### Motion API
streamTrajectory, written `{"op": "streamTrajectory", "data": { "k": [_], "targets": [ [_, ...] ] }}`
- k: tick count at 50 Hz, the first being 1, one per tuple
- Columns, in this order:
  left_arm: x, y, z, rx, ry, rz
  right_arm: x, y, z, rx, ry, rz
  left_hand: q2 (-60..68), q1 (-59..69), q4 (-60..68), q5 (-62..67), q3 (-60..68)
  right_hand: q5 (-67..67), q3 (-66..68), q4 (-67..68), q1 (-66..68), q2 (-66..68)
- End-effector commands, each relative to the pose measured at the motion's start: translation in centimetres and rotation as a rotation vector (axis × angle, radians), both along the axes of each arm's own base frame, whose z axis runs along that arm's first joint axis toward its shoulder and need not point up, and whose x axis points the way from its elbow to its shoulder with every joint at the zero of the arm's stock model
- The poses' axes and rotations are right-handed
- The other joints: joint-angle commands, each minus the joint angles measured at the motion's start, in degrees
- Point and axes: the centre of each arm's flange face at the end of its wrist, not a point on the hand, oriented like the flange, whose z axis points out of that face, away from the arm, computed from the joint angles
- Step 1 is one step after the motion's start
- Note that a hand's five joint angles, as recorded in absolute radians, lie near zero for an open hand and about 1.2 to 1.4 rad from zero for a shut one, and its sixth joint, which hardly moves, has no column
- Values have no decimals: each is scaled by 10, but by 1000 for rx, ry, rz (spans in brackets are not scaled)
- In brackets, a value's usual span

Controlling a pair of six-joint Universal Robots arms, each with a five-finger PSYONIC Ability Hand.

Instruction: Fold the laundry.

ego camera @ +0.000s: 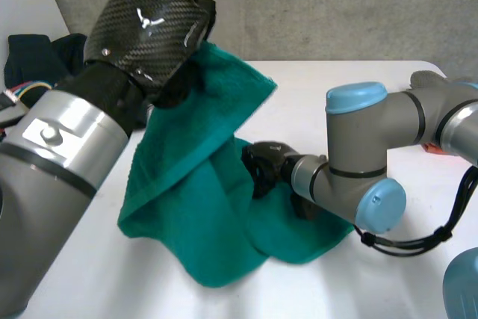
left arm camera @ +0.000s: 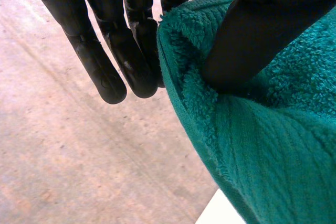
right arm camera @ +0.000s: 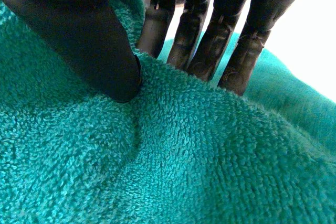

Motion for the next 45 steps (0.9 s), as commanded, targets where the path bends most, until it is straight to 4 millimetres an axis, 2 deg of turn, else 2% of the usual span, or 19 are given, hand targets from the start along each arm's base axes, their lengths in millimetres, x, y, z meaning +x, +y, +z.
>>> {"op": "streamTrajectory", "data": {
  "k": [1, 2, 3, 4, 6, 9, 12, 14, 19, 22, 23, 24, 27, 28, 35, 36, 40, 43, 45],
  "targets": [
    [-6, -46, 17, -100, 57, 31, 12, -33, 64, -266, -164, -40, 114, 167, 112, 150, 117, 149, 128, 126, 207, 126],
    [-8, -50, 23, -124, 68, 29, 11, -37, 77, -314, -189, -58, 114, 167, 112, 150, 117, 149, 128, 126, 207, 126],
    [-10, -53, 29, -149, 82, 24, 4, -50, 104, -427, -233, -128, 114, 167, 112, 150, 117, 149, 128, 126, 207, 126],
    [-14, -60, 40, -196, 110, 21, -1, -55, 115, -476, -250, -169, 114, 167, 112, 150, 117, 149, 128, 126, 207, 126],
    [-17, -71, 57, -270, 150, 25, -20, -70, 154, -640, -321, -295, 114, 167, 112, 150, 117, 149, 128, 126, 207, 126],
    [-15, -85, 73, -340, 192, 49, -49, -70, 198, -781, -367, -383, 114, 167, 112, 150, 117, 149, 128, 126, 207, 126],
    [-16, -93, 77, -369, 206, 49, -62, -57, 219, -841, -343, -356, 114, 167, 112, 150, 117, 149, 128, 126, 207, 126],
    [-18, -94, 75, -370, 206, 37, -66, -50, 221, -854, -313, -328, 114, 167, 112, 150, 117, 149, 128, 126, 207, 126],
    [-22, -97, 54, -300, 188, -41, -69, -25, 186, -756, -158, -208, 114, 167, 112, 150, 117, 149, 128, 126, 207, 126],
    [-22, -103, 23, -211, 149, -84, -70, 0, 152, -654, -49, -113, 114, 167, 112, 150, 117, 149, 128, 126, 207, 126],
    [-21, -106, 15, -191, 137, -91, -73, 10, 132, -597, 15, -77, 114, 167, 112, 150, 117, 149, 128, 126, 207, 126],
    [-21, -109, -5, -140, 107, -103, -75, 15, 121, -568, 47, -58, 114, 167, 112, 150, 117, 149, 128, 126, 207, 126],
    [-20, -112, -35, -67, 62, -116, -81, 36, 83, -470, 152, 6, 114, 167, 112, 150, 117, 149, 128, 126, 207, 126],
    [-20, -112, -55, -16, 33, -127, -82, 40, 75, -455, 166, 17, 114, 167, 112, 150, 117, 149, 128, 126, 207, 126],
    [-16, -113, -140, 199, -87, -134, -69, 47, 23, -386, 216, 70, 114, 167, 112, 150, 117, 149, 128, 126, 207, 126],
    [-13, -112, -156, 234, -118, -123, -69, 46, 20, -378, 222, 68, 103, 156, 101, 138, 105, 110, 89, 86, 167, 87],
    [-2, -107, -177, 276, -213, -96, -71, 43, 19, -381, 238, 49, 31, 84, 29, 66, 33, -10, -31, -33, 48, -33],
    [2, -101, -182, 286, -273, -90, -71, 42, 21, -381, 246, 43, -48, 5, -50, -13, -46, -287, -308, -310, -229, -310],
    [5, -95, -177, 277, -325, -89, -72, 41, 23, -380, 247, 38, -226, -173, -228, -191, -224, -305, -325, -328, -247, -328]
  ]
}}
